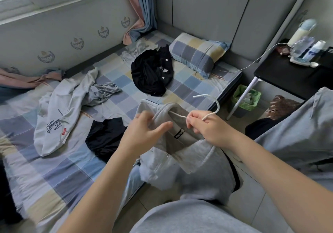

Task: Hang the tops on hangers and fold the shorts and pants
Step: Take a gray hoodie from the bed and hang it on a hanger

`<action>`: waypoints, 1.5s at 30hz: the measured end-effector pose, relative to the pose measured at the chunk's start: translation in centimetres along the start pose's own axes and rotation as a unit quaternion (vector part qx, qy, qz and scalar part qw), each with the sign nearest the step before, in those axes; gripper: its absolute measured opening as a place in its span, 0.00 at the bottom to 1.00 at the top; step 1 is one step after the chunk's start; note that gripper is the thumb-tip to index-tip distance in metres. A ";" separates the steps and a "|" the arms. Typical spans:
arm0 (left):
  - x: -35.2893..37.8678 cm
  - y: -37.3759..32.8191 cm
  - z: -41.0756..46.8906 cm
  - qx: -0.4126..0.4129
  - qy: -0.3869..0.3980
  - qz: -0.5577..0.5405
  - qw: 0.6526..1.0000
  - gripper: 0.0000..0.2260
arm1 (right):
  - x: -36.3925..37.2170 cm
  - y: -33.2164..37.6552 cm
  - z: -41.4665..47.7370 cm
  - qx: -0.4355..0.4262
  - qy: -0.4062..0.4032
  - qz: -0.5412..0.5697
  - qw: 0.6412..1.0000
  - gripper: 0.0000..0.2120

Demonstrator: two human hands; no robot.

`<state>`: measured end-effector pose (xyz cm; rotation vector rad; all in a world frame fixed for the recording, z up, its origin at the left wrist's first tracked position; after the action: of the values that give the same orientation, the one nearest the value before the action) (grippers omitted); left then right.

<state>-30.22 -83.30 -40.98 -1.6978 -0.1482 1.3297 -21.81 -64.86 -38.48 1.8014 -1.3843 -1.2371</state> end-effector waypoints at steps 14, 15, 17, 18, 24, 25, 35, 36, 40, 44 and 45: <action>-0.6 -2.4 -0.3 0.131 -0.133 -0.147 0.971 0.10 | -1.1 -1.9 0.0 0.035 -0.142 -0.186 0.972 0.12; -0.4 -2.0 -0.4 0.130 -0.122 -0.138 0.974 0.10 | -1.4 -1.8 -0.1 0.022 -0.156 -0.143 0.977 0.13; 0.2 -1.4 -0.3 0.116 -0.060 -0.094 0.987 0.08 | -1.9 -1.3 -0.3 -0.014 -0.162 -0.080 0.983 0.13; 0.8 -1.2 -0.1 0.104 -0.006 -0.061 0.993 0.07 | -1.8 -0.9 -0.4 -0.036 -0.158 -0.074 0.984 0.12; -0.6 -2.4 0.1 0.134 -0.057 -0.011 0.989 0.16 | -1.3 0.4 -0.7 -0.090 -0.096 -0.082 0.988 0.11; -2.1 -2.7 -0.2 0.151 -0.137 -0.007 0.979 0.17 | -1.5 0.4 -0.8 -0.091 -0.086 -0.069 0.990 0.12; -2.5 -2.0 2.9 0.248 0.003 0.106 0.963 0.10 | -3.5 1.3 -0.9 -0.121 -0.060 -0.092 0.987 0.15; -2.6 -1.0 2.9 0.231 0.008 0.099 0.968 0.10 | -4.0 1.2 -1.0 -0.124 -0.063 -0.086 0.987 0.15; -1.9 1.6 2.6 0.198 0.008 0.076 0.977 0.07 | -5.1 1.0 -1.0 -0.134 -0.077 -0.084 0.984 0.18; -1.2 2.7 2.2 0.179 0.022 0.064 0.982 0.13 | -5.1 0.5 -0.7 -0.121 -0.077 -0.100 0.985 0.15; -1.1 3.2 2.1 0.158 0.034 0.059 0.985 0.11 | -5.2 0.4 -0.8 -0.120 -0.077 -0.098 0.985 0.16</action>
<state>-33.77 -84.51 -42.46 -1.4960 0.1978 1.3021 -21.51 -60.18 -36.09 1.7339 -1.1007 -1.6009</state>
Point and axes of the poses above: each hand's wrist, its own z-axis towards the middle knuckle, its own x-axis out of the palm, y = z × x, the point moved 6 cm from there along z, towards the middle knuckle, and after that the axes turned 13 degrees about x, right-handed, at the moved point
